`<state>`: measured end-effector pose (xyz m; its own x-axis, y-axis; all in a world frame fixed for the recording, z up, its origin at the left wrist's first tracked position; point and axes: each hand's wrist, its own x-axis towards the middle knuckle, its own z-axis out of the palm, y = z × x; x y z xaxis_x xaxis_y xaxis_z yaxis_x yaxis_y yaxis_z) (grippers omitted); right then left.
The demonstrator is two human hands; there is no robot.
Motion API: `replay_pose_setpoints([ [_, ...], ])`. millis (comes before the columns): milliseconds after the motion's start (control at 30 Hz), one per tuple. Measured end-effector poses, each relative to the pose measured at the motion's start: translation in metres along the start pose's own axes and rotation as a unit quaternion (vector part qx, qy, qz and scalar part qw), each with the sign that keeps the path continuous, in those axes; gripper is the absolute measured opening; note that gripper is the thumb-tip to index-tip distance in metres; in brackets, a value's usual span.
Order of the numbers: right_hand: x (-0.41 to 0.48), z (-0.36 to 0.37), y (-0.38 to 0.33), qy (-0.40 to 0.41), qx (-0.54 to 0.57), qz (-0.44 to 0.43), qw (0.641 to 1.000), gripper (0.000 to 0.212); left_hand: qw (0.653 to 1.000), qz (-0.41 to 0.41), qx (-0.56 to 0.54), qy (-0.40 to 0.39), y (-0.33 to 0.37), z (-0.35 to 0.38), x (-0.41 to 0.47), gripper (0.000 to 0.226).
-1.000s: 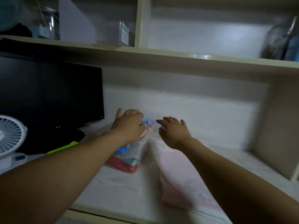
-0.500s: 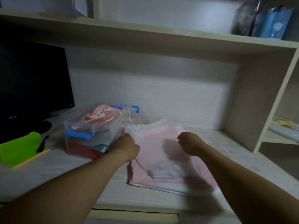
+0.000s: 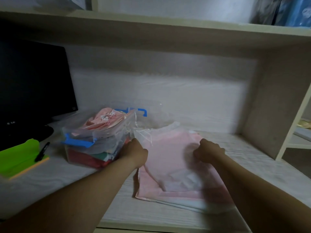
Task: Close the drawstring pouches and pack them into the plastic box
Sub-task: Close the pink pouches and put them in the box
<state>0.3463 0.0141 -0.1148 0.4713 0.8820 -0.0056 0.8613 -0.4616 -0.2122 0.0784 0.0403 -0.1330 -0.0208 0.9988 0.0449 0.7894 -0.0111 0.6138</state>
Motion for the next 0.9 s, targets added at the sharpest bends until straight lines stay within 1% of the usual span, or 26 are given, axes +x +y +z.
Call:
replay_pose_setpoints([
  [67,0.002,-0.001,0.003,0.013,-0.006,0.013,1.0,0.055,1.0,-0.002,-0.005,-0.004,-0.003,0.0,0.002,0.054],
  [167,0.01,-0.003,0.008,0.009,0.035,0.026,0.999,0.042,1.0,-0.003,-0.012,0.001,-0.002,-0.002,0.004,0.052],
  [267,0.012,-0.007,0.01,-0.003,0.075,-0.005,0.997,0.025,0.999,-0.001,-0.033,0.014,-0.005,0.0,0.008,0.055],
  [333,0.013,-0.013,0.011,-0.017,0.079,-0.019,0.997,0.028,0.998,0.001,-0.054,0.021,-0.007,0.0,0.01,0.055],
  [367,0.012,-0.018,0.012,-0.032,0.096,-0.029,0.994,0.025,0.998,-0.001,-0.066,0.025,-0.007,-0.001,0.01,0.052],
  [433,0.007,-0.03,0.014,-0.061,0.187,-0.033,0.98,0.013,0.994,-0.003,-0.101,0.037,-0.002,-0.004,0.009,0.043],
  [467,0.006,-0.036,0.017,-0.076,0.243,-0.025,0.967,0.009,0.991,0.003,-0.123,0.044,0.001,-0.006,0.009,0.04],
  [500,-0.001,-0.044,0.022,-0.115,0.298,-0.011,0.947,0.012,0.988,0.01,-0.145,0.049,0.005,-0.009,0.006,0.037],
  [533,-0.009,-0.051,0.026,-0.188,0.343,-0.006,0.92,0.02,0.986,0.015,-0.155,0.052,0.007,-0.01,0.006,0.036],
  [567,-0.02,-0.061,0.032,-0.266,0.362,-0.012,0.893,0.027,0.985,0.021,-0.161,0.051,0.01,-0.014,0.002,0.035],
  [600,-0.027,-0.067,0.038,-0.333,0.363,-0.023,0.87,0.032,0.987,0.024,-0.149,0.048,0.01,-0.016,0.0,0.034],
  [633,-0.033,-0.072,0.044,-0.375,0.353,-0.036,0.856,0.037,0.988,0.022,-0.151,0.036,0.011,-0.019,-0.004,0.032],
  [667,-0.036,-0.072,0.049,-0.397,0.351,-0.044,0.847,0.041,0.989,0.018,-0.145,0.023,0.01,-0.02,-0.007,0.031],
  [700,-0.038,-0.07,0.052,-0.403,0.363,-0.045,0.839,0.043,0.99,0.011,-0.139,-0.009,0.009,-0.02,-0.012,0.031],
  [733,-0.039,-0.065,0.052,-0.391,0.391,-0.039,0.832,0.044,0.993,0.012,-0.109,-0.049,0.008,-0.02,-0.018,0.032],
  [767,-0.039,-0.057,0.051,-0.362,0.425,-0.029,0.83,0.044,0.995,0.019,-0.057,-0.073,0.007,-0.02,-0.022,0.03],
  [800,-0.035,-0.049,0.049,-0.323,0.458,-0.011,0.828,0.043,0.996,0.015,-0.032,-0.084,0.004,-0.018,-0.024,0.026],
  [833,-0.032,-0.04,0.044,-0.287,0.485,0.003,0.826,0.043,0.997,0.022,-0.009,-0.073,0.002,-0.018,-0.026,0.023],
  [867,-0.027,-0.033,0.041,-0.26,0.504,0.016,0.823,0.043,0.996,0.061,0.044,-0.053,-0.001,-0.017,-0.028,0.022],
  [900,-0.025,-0.027,0.036,-0.24,0.516,0.023,0.822,0.043,0.993,0.08,0.074,-0.031,-0.004,-0.017,-0.029,0.022],
])
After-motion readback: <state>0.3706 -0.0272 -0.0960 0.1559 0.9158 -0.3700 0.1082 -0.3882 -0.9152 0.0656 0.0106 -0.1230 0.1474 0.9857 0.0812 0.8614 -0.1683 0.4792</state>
